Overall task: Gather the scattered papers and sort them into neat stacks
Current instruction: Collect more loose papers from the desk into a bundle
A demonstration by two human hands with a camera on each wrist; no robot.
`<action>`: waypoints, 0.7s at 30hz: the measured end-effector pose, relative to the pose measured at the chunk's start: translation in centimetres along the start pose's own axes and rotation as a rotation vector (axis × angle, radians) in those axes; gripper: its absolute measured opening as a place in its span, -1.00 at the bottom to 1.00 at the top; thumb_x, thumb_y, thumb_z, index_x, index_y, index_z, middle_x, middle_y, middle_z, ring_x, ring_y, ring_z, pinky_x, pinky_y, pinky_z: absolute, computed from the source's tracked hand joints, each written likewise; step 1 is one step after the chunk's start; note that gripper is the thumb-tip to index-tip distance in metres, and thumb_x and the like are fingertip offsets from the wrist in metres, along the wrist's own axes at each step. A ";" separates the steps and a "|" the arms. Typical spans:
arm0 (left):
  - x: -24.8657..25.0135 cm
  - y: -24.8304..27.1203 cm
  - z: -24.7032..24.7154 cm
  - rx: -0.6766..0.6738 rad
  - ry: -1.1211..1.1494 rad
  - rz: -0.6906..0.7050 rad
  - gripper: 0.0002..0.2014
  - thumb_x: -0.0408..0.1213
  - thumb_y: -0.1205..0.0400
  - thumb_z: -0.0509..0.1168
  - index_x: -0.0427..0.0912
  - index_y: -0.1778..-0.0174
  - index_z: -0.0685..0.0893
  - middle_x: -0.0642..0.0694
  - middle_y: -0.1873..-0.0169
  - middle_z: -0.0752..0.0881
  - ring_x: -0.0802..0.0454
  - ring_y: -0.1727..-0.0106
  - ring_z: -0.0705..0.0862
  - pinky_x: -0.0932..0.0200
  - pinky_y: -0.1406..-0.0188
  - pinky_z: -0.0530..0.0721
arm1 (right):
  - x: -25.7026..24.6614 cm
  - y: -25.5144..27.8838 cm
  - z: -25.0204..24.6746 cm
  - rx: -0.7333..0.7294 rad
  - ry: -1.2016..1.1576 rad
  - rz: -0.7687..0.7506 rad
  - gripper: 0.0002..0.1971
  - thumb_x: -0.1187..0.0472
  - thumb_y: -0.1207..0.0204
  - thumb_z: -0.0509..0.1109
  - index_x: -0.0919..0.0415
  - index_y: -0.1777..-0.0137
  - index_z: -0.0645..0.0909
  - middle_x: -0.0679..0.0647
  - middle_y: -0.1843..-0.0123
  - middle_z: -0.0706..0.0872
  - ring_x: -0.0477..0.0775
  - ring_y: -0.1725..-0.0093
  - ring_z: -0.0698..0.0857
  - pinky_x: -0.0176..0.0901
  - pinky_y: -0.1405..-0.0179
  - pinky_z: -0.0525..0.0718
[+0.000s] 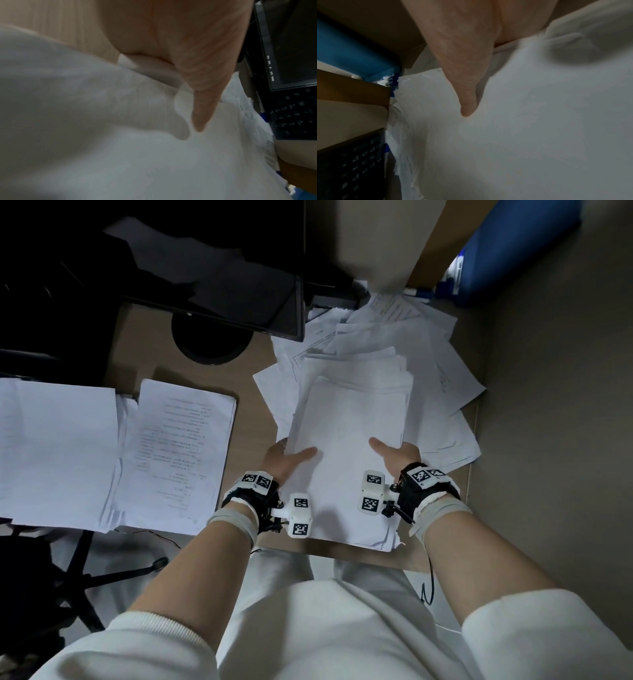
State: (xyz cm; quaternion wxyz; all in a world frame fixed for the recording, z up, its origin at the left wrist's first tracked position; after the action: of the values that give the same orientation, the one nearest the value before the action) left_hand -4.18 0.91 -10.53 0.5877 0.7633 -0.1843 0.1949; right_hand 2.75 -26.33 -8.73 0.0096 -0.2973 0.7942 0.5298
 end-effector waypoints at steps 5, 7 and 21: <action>3.5 0.0 0.4 0.039 -0.024 0.044 -0.70 -0.37 -0.45 0.60 -0.21 -0.08 0.75 -0.15 -0.02 0.82 -0.12 0.02 0.76 0.13 0.06 0.71 | -2.6 -0.3 -2.9 0.064 -0.081 -0.080 -0.26 -0.09 -0.60 0.43 0.48 -0.53 0.35 0.28 -0.44 0.56 0.27 -0.40 0.57 -0.10 -0.24 0.49; 5.3 0.2 1.8 -0.008 -0.035 0.042 -0.78 -0.35 -0.47 0.58 -0.21 -0.01 0.78 -0.12 0.07 0.82 -0.12 0.05 0.77 0.14 0.08 0.73 | -3.6 -1.1 -4.1 0.073 -0.123 -0.097 -0.28 -0.09 -0.62 0.39 0.46 -0.55 0.34 0.29 -0.53 0.50 0.29 -0.49 0.51 -0.02 -0.43 0.47; 10.5 -4.0 7.3 0.080 0.036 0.011 -0.25 -0.18 -0.45 0.62 -0.30 -0.54 0.53 -0.13 -0.38 0.68 -0.13 -0.34 0.68 0.02 -0.36 0.62 | -5.4 -8.8 -8.7 0.117 0.067 -0.020 0.05 -0.15 -0.14 0.59 0.29 -0.58 0.24 0.24 -0.52 0.46 0.33 -0.44 0.52 0.21 -0.43 0.53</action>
State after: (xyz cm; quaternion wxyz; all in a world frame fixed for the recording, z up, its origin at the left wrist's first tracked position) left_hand 7.43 -5.80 -10.12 0.5590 0.7814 -0.1700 0.2190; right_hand 14.02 -33.50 -10.54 0.0056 -0.3220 0.8206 0.4721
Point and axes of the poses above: each hand's wrist, its own y-axis away from the middle knuckle, its own z-axis out of the palm, x = y × z, the point moved 9 cm from there along -y, towards the middle knuckle
